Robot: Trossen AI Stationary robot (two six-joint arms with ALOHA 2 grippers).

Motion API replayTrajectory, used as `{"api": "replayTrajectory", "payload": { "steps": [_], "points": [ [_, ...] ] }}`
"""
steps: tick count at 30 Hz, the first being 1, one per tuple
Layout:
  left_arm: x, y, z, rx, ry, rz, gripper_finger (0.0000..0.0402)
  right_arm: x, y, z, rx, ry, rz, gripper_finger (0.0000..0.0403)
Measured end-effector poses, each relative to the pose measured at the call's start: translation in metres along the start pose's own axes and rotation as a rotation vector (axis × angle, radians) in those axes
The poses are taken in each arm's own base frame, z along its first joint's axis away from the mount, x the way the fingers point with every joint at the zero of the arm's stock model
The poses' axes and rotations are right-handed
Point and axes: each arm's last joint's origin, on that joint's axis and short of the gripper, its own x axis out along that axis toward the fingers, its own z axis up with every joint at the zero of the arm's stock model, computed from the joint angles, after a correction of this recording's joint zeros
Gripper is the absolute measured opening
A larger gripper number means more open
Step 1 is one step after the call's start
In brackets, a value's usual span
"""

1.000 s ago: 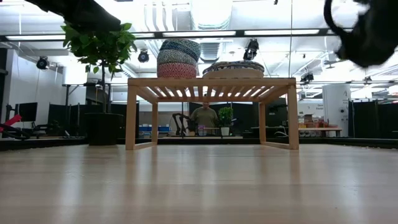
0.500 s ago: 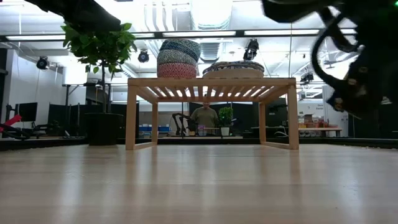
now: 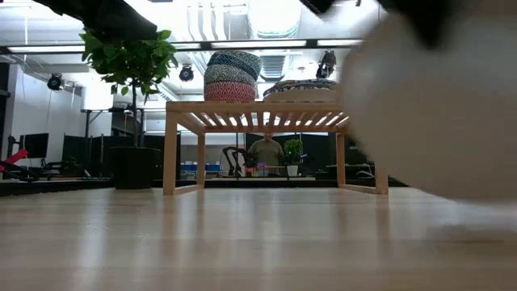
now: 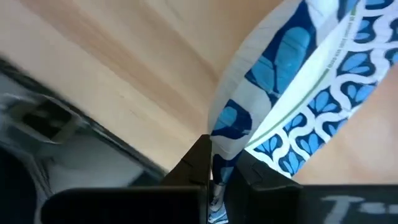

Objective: Place and stack bowls onto a shelf
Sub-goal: Stack the white patterned bowl on top of the other white patterned bowl on the shelf

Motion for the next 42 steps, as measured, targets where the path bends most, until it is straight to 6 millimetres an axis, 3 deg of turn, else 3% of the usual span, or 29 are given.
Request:
{"api": "replayTrajectory", "payload": {
  "steps": [5, 9, 14, 21, 26, 33, 39, 42],
  "points": [
    [0.0, 0.0, 0.0, 0.0, 0.0, 0.0, 0.0162, -0.054, 0.01, 0.001, -0.273, -0.347, 0.008, 0.0011],
    [0.0, 0.0, 0.0, 0.001, 0.0, 0.0, 0.0162, -0.094, 0.008, -0.003, -0.459, -0.612, -0.097, 0.0011],
    [0.0, 0.0, 0.0, 0.0, 0.0, 0.0, 0.0162, -0.126, -0.013, -0.008, -0.614, -0.841, -0.331, 0.0011],
    [0.0, 0.0, 0.0, 0.0, 0.0, 0.0, 0.0162, -0.162, -0.042, -0.01, -0.839, -0.986, -0.788, 0.0012],
    [0.0, 0.0, 0.0, 0.0, 0.0, 0.0, 0.0162, -0.18, -0.059, 0.004, -0.943, -0.94, -0.986, 0.0012],
    [0.0, 0.0, 0.0, 0.001, 0.002, 0.0, 0.0162, -0.192, -0.087, 0.049, -0.996, -0.767, -1.121, 0.0011],
    [0.001, 0.0, 0.0, 0.001, 0.002, 0.0, 0.0162, -0.204, -0.12, 0.087, -0.928, -0.661, -1.162, 0.0011],
    [0.001, 0.0, 0.0, 0.002, 0.002, 0.0, 0.0162, -0.209, -0.14, 0.107, -0.884, -0.619, -1.029, 0.0011]
  ]
}}
